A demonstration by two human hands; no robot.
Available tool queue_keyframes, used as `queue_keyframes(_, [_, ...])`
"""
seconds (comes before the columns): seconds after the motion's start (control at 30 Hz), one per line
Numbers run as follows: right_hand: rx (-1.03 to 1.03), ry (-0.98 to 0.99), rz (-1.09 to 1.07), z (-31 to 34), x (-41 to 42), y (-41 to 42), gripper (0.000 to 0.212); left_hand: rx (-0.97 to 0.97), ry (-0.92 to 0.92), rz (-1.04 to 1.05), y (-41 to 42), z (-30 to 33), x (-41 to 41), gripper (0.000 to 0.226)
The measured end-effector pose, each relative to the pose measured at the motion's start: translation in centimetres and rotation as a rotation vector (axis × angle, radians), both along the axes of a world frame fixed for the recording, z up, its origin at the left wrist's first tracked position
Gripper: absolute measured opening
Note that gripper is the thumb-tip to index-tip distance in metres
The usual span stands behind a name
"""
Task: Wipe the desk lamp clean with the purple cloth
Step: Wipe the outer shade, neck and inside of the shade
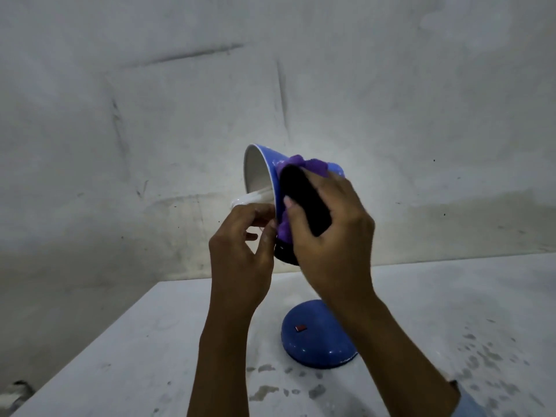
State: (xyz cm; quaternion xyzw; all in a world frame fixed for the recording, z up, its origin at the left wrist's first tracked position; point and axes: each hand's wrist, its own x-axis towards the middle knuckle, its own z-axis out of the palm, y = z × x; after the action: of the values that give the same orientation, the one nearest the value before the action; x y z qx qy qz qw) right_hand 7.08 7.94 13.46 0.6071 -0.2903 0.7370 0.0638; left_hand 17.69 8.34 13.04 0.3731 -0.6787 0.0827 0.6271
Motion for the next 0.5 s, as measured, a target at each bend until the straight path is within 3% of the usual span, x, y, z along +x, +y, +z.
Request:
queue_keyframes(0.17, [0.134, 0.3, 0.047, -1.4, -0.1, -0.8, 0.078, 0.001, 0.02, 0.008, 0.0, -0.1, 0.6, 0.018])
queue_keyframes(0.33, [0.158, 0.26, -0.053, -1.7, -1.8, -2.6, 0.07, -0.006, 0.019, -0.01, 0.1, -0.2, 0.2, 0.011])
queue_keyframes(0.5, [0.396, 0.154, -0.21, -1.6, -5.7, -4.2, 0.066, -0.009, 0.006, 0.0, -0.2, -0.2, 0.2, 0.014])
